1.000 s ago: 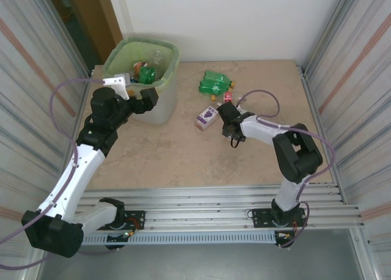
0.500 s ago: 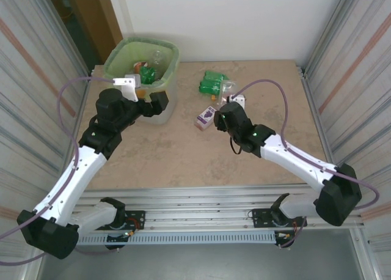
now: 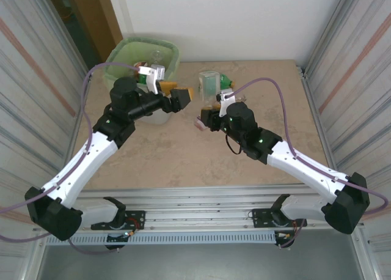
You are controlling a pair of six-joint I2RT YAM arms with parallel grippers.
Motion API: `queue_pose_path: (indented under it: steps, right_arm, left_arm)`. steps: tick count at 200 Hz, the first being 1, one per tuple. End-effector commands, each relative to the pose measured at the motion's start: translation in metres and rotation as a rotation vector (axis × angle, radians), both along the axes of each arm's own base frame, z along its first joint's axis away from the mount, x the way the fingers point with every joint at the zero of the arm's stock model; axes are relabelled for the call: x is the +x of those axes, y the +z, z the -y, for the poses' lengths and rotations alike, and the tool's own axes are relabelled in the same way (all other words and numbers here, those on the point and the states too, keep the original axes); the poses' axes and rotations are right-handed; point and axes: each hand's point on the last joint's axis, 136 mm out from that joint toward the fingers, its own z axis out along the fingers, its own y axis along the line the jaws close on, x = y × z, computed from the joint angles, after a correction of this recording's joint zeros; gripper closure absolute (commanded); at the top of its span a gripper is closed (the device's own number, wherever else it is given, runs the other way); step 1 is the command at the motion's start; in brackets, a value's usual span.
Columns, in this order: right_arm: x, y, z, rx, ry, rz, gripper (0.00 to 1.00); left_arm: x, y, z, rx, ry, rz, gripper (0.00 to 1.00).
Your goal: Put the plastic bottles in the bin
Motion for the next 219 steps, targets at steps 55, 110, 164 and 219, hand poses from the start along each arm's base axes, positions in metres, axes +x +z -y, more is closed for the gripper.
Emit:
queue_pose_path:
  steps: [55,110,164,219]
  right_arm:
    - [-0.016,0.051,-0.037,0.046,0.168,0.136,0.87]
    - [-0.020,0.056,-0.047,0.039,0.207,0.151,0.86]
    - [-0.018,0.048,-0.046,0.013,0.190,0.137,0.71]
    - [-0.017,0.038,-0.034,-0.018,0.146,0.130,0.27]
  left_arm:
    - [-0.007,0.023,0.032,-0.106,-0.158,0.008,0.06]
    - [-0.006,0.020,0.039,-0.137,-0.192,-0.019,0.30]
    - [-0.003,0.019,0.036,-0.136,-0.169,-0.020,0.72]
    - [-0.001,0.022,0.030,-0.118,-0.135,0.005,0.83]
